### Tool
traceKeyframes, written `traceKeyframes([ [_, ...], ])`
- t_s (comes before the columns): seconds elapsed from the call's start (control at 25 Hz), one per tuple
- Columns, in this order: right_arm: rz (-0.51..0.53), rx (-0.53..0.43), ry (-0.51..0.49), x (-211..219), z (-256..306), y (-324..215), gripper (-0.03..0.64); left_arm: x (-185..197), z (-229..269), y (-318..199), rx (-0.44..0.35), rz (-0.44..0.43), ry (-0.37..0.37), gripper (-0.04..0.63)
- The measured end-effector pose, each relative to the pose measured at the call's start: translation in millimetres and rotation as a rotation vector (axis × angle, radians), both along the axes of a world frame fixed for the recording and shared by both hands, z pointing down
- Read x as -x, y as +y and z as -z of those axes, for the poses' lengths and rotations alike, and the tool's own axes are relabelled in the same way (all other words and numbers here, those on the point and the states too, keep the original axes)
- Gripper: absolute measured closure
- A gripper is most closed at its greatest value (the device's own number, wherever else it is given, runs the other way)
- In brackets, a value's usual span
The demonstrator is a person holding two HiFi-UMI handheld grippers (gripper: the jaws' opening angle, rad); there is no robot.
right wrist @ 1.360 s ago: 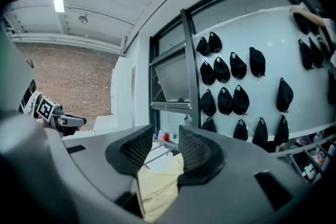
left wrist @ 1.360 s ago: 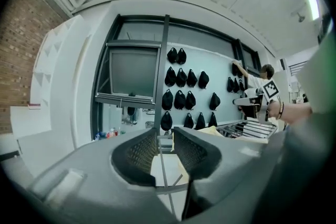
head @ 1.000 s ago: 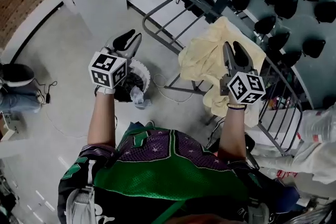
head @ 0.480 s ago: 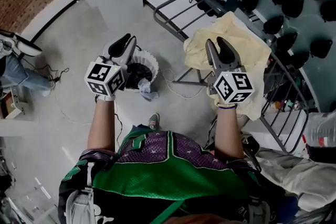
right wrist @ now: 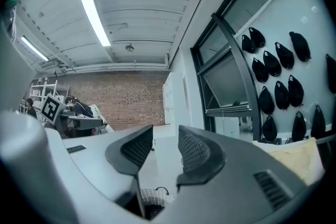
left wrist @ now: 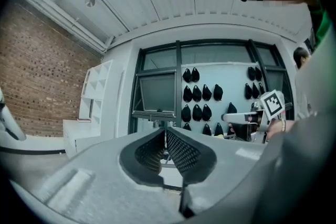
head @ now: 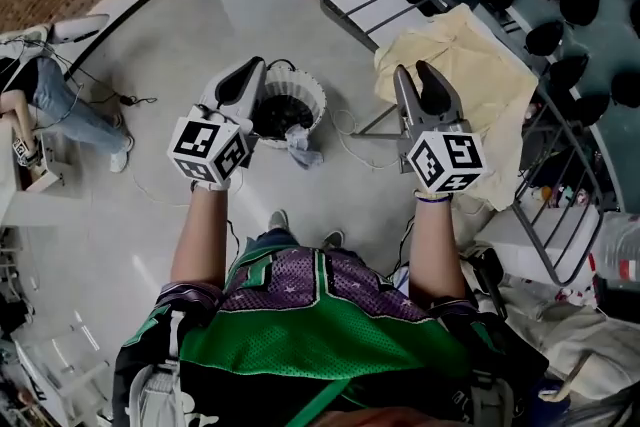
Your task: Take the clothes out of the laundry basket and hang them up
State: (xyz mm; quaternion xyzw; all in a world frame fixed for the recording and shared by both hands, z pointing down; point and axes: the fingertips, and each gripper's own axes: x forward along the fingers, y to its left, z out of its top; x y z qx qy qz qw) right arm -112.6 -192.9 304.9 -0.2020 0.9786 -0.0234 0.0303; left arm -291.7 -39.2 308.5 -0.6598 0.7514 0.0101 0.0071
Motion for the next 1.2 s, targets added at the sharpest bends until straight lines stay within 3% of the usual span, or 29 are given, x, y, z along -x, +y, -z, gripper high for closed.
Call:
traceKeyframes([
  [0.32,-0.029,-0.006,0.042,31.6,-14.3,50.8,0.463,21.9,-6.7,43.8,-0.014,-0.051,0.016,0.575],
  [0.64,-0.047,0.057,0.126,88.2,-59.9,99.9,0.463,71.9,-30.1,87.5,0.019,-0.097,0.024,0.574],
  [1.2,-0.028,0.166,0.265,150.0,-208.7,126.6,0.463,125.1,-132.7,87.1,0.117,-0.155,0.033,0.574],
])
